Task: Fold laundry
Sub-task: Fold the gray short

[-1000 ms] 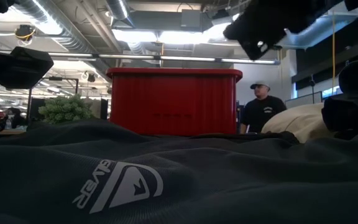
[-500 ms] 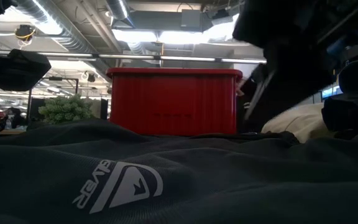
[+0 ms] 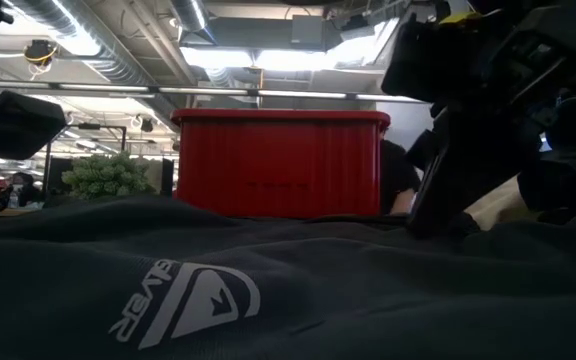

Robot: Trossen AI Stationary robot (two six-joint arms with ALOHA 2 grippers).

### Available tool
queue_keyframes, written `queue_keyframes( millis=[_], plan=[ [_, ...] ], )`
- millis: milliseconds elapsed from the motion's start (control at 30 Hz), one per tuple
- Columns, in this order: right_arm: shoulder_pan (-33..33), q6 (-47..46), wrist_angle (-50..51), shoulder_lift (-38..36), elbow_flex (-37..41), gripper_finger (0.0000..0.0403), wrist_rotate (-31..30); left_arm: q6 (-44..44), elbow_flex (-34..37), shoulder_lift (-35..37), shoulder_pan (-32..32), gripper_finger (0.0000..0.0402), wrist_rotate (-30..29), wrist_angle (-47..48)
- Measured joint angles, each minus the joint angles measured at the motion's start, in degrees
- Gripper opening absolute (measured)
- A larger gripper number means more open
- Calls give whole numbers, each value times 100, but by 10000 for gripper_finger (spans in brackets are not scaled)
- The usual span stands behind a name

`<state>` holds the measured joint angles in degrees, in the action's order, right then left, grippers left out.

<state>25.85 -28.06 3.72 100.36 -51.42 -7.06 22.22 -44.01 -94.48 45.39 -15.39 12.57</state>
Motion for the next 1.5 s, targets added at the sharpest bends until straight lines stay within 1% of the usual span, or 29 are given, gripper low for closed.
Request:
queue_keyframes(
  millis=[167, 400, 600, 733, 867, 967, 1100, 1367, 1433, 1500],
  plan=[
    [0, -82, 106, 0, 2, 0, -147, 22, -4, 2, 0, 0, 242, 25],
    [2, -216, 236, -2, 2, 0, -241, 20, -7, 4, 0, 5, 324, 58],
    [1, -303, 272, -2, 2, 0, -241, 17, -11, 12, 0, 46, 388, 220],
    [0, -318, 276, -2, 2, 0, -241, 25, -20, 89, 0, 75, 450, 492],
    [1, -318, 272, -2, 2, 0, -241, 125, -165, 273, 0, 98, 439, 1174],
    [0, -318, 272, -3, 2, 0, -241, 159, -360, 392, -5, 107, 292, 1612],
    [0, -318, 261, -4, 2, 0, -241, 174, -439, 398, -2, 112, 275, 1816],
    [1, -318, 258, -8, 2, 0, -239, 696, -448, 396, 217, 112, 574, 1735],
    [1, -317, 258, -8, 2, 0, -241, 815, -446, 396, 311, 112, 515, 1694],
    [0, -316, 261, -9, 2, 0, -239, 884, -448, 388, 391, 112, 290, 1588]
  ],
)
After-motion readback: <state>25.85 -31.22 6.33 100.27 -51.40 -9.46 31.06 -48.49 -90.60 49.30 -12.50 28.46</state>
